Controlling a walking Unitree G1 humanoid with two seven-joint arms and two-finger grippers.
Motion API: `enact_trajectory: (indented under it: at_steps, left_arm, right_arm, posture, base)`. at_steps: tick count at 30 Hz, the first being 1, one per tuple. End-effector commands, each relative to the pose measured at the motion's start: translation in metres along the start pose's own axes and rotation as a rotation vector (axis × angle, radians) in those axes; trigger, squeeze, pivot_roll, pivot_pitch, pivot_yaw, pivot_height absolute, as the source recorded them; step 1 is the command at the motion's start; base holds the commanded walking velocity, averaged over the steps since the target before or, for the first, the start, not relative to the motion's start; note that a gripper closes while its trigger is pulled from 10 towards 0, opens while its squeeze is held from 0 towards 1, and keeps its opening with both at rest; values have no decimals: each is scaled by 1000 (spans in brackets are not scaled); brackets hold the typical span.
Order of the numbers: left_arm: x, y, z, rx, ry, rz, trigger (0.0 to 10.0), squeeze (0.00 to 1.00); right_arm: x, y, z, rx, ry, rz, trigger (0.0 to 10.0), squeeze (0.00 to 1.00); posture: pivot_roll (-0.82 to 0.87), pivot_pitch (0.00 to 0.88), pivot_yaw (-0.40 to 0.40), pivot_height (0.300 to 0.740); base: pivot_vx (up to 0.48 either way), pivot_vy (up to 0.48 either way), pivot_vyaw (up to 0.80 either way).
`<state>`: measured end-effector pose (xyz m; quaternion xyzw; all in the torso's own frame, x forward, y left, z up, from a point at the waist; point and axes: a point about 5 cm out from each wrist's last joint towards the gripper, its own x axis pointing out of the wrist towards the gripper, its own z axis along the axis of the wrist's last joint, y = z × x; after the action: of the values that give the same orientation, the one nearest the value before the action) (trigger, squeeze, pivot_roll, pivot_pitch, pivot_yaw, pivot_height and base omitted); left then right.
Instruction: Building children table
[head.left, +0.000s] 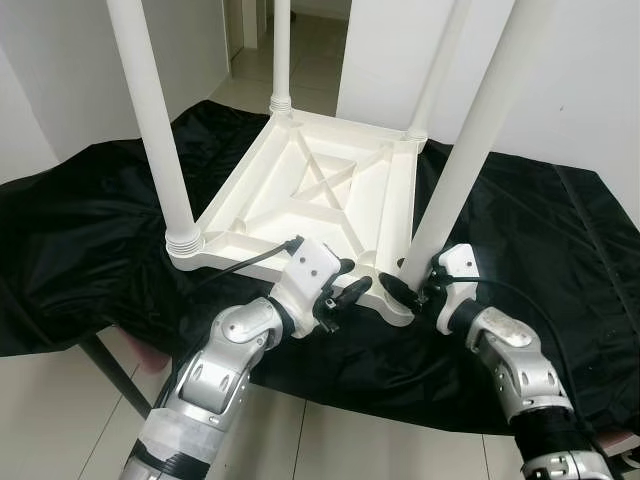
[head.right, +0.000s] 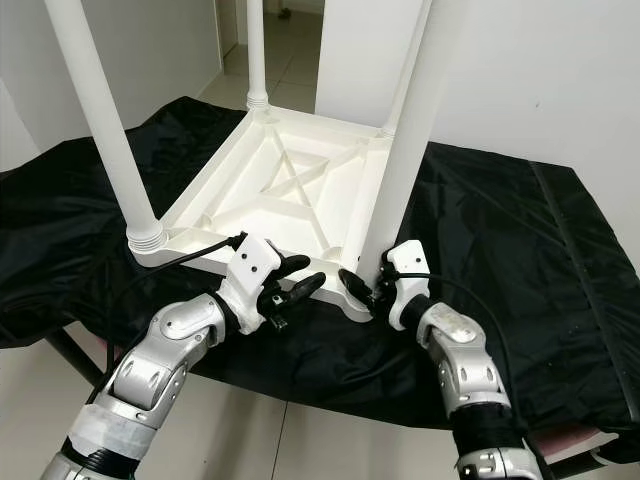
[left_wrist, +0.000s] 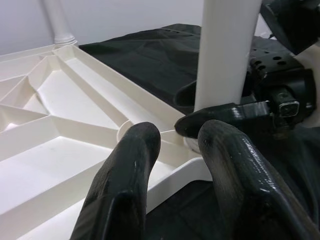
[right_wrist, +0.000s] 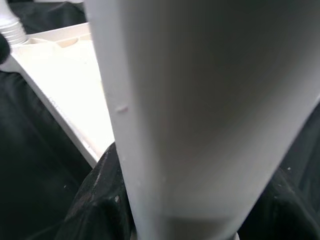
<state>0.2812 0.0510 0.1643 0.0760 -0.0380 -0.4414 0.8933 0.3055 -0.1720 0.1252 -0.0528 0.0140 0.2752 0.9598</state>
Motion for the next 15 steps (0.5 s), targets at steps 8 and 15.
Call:
enact_trajectory:
  at_steps: [8, 15]
  left_arm:
    - [4, 11, -1, -9, 14, 82, 10000, 0]
    - [6, 15, -1, -8, 23, 87, 10000, 0]
  right_arm:
    - [-2, 18, -17, 150, 33, -285, 0, 0]
    - [-1, 25, -14, 177, 9, -515, 0, 0]
  posture:
    - [7, 0, -62, 740]
    - [4, 0, -59, 740]
  base:
    - [0, 0, 0]
    - [0, 0, 0]
